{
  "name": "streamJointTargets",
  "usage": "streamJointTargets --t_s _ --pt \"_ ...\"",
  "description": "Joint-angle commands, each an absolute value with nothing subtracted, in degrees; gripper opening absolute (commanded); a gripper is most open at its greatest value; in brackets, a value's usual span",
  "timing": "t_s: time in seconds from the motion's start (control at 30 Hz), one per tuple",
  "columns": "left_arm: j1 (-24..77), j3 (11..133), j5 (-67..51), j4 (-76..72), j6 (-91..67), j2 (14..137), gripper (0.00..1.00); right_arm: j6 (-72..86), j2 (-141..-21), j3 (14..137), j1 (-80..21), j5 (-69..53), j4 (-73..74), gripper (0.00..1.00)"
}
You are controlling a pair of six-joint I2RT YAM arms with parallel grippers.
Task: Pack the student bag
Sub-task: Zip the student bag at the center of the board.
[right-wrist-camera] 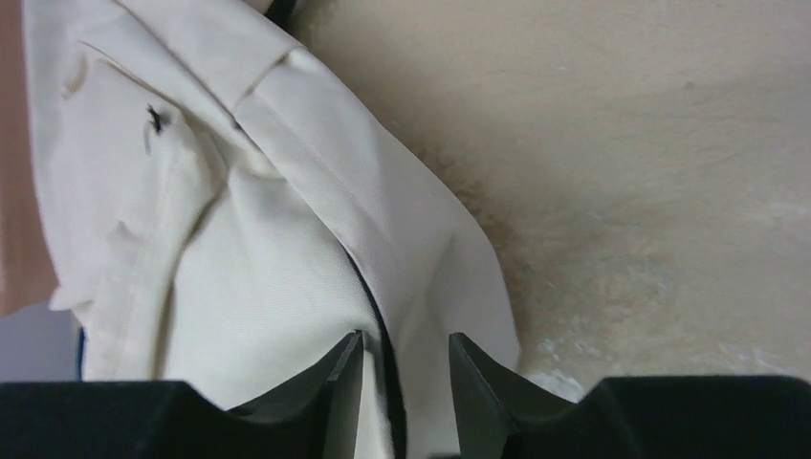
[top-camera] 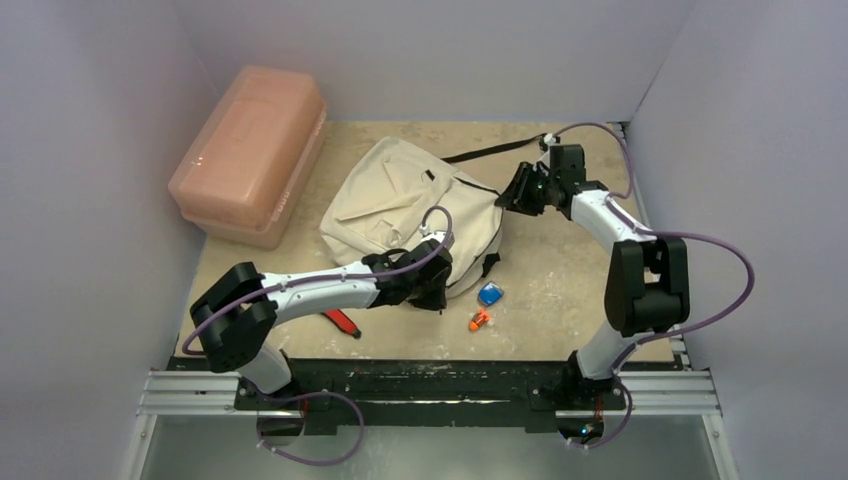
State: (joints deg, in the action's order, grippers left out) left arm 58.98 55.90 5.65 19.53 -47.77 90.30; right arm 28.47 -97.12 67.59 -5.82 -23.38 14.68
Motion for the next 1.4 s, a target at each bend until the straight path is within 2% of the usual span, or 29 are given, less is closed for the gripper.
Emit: streamJointTargets --t_s 0.0,0.17,0.27,0.37,0.5,0.6,0.67,0.77,0.8,1.03,1.37 --pt "58.7 60.1 -3.8 17.3 -42.9 89.2 0.00 24.1 -89.7 61.9 -5.7 -18.5 17.5 0.47" --pt "58.5 62.0 -6.0 16.7 -42.1 89.6 0.00 28.4 -75.1 46.2 -7.6 -24.9 12.8 0.59" --pt "58.3 62.1 -8.1 16.5 -41.9 90.2 0.00 37.2 -69.8 38.3 -13.3 -28.9 4.7 0.64" --pt "58.0 61.7 -9.3 16.5 -41.4 90.4 0.00 46.3 -66.9 31.7 -18.8 -28.3 -6.4 0.65" --pt "57.7 60.9 -9.7 16.2 -41.3 89.7 0.00 51.9 -68.6 28.2 -20.5 -28.0 -14.7 0.64" --pt "57.4 60.1 -9.3 15.8 -41.8 89.1 0.00 51.6 -70.8 28.8 -20.6 -27.1 -15.8 0.57" --pt "57.0 59.8 -8.1 16.8 -42.6 88.8 0.00 51.6 -71.3 28.9 -20.5 -26.1 -16.1 0.40" --pt "55.3 59.1 -5.9 20.0 -44.1 88.3 0.00 52.5 -71.5 28.8 -20.5 -24.7 -16.6 0.04" --pt "54.5 58.5 -5.2 21.0 -44.6 87.9 0.00 52.6 -71.7 29.0 -20.5 -24.5 -16.3 0.00" --pt "48.8 51.9 -1.3 24.1 -44.0 82.9 0.00 51.5 -71.9 29.1 -18.3 -23.8 -14.4 0.00" --pt "39.8 47.0 -1.5 26.3 -40.7 79.5 0.00 50.8 -70.7 27.2 -15.3 -24.2 -14.2 0.00"
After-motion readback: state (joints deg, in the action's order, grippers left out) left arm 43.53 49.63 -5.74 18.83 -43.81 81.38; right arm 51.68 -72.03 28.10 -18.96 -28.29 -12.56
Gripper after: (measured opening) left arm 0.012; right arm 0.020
